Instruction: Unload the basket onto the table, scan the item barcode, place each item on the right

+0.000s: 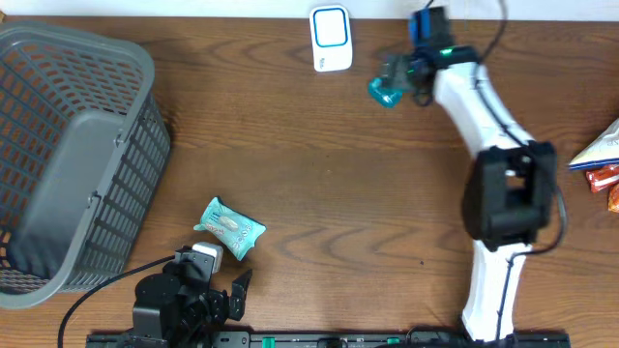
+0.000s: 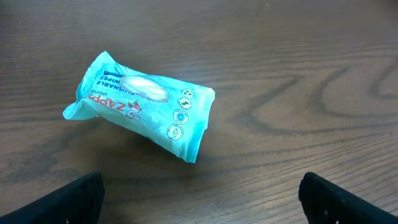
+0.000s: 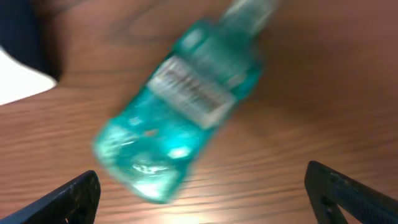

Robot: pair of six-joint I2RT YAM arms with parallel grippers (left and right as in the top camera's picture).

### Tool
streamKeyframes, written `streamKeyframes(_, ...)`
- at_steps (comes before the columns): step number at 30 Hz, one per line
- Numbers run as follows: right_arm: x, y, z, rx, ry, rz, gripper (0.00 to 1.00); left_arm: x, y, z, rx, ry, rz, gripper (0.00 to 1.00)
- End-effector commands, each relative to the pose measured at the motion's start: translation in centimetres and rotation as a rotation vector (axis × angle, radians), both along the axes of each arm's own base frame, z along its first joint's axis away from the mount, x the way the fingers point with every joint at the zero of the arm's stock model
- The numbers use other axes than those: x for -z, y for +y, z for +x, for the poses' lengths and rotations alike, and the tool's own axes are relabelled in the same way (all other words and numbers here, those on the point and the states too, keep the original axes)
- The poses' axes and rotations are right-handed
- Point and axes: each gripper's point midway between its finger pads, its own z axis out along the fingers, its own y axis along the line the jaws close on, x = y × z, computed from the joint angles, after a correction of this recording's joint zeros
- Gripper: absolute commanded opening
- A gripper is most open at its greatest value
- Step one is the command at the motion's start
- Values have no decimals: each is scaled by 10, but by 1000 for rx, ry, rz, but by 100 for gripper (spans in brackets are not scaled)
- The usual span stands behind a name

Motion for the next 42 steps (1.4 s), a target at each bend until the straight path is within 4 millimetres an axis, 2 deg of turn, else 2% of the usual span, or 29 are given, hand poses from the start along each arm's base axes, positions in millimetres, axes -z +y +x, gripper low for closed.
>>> streamKeyframes(1, 27, 39, 5, 270, -34, 119, 99, 1, -1, -2, 3, 7, -3, 99)
streamKeyframes(4, 38, 31, 10, 433, -115, 58, 99, 1, -1, -2, 3, 7, -3, 99)
streamKeyframes(7, 37, 28, 17, 495, -178, 40, 99, 1, -1, -2, 3, 7, -3, 99)
streamKeyframes(13, 22, 22, 12, 501, -181, 17, 99, 1, -1, -2, 3, 7, -3, 99)
streamKeyframes(16, 16, 18, 21, 516, -221, 36, 99, 1, -1, -2, 3, 7, -3, 99)
streamKeyframes(20, 18, 9, 37, 541, -272, 64, 99, 1, -1, -2, 3, 7, -3, 99)
streamKeyframes(23, 30, 2, 41, 554, -273, 64, 99, 1, -1, -2, 3, 7, -3, 99)
streamKeyframes(26, 52, -7, 42, 567, -244, 49, 99, 1, -1, -2, 3, 7, -3, 99)
streamKeyframes(27, 67, -7, 40, 557, -220, 44, 99, 1, -1, -2, 3, 7, -3, 99)
streamKeyframes(31, 84, -4, 39, 547, -199, 43, 97, 1, -1, -2, 3, 7, -3, 99)
streamKeyframes(32, 88, -3, 40, 539, -194, 45, 93, 1, -1, -2, 3, 7, -3, 99)
streamKeyframes(33, 97, 0, 40, 514, -177, 55, 80, 1, -1, -2, 3, 7, -3, 99)
streamKeyframes(34, 103, 1, 39, 505, -164, 57, 75, 1, -1, -2, 3, 7, -3, 99)
streamKeyframes(35, 113, 2, 37, 485, -137, 57, 66, 1, -1, -2, 3, 7, -3, 99)
streamKeyframes(37, 122, 2, 33, 458, -110, 43, 57, 1, -1, -2, 3, 7, -3, 99)
streamKeyframes(40, 126, -1, 28, 417, -80, 1, 35, 1, -1, -2, 3, 7, -3, 99)
streamKeyframes(41, 127, -3, 26, 380, -63, -30, 22, 1, -1, -2, 3, 7, -3, 99)
streamKeyframes(42, 127, -4, 24, 368, -55, -42, 18, 1, -1, -2, 3, 7, -3, 99)
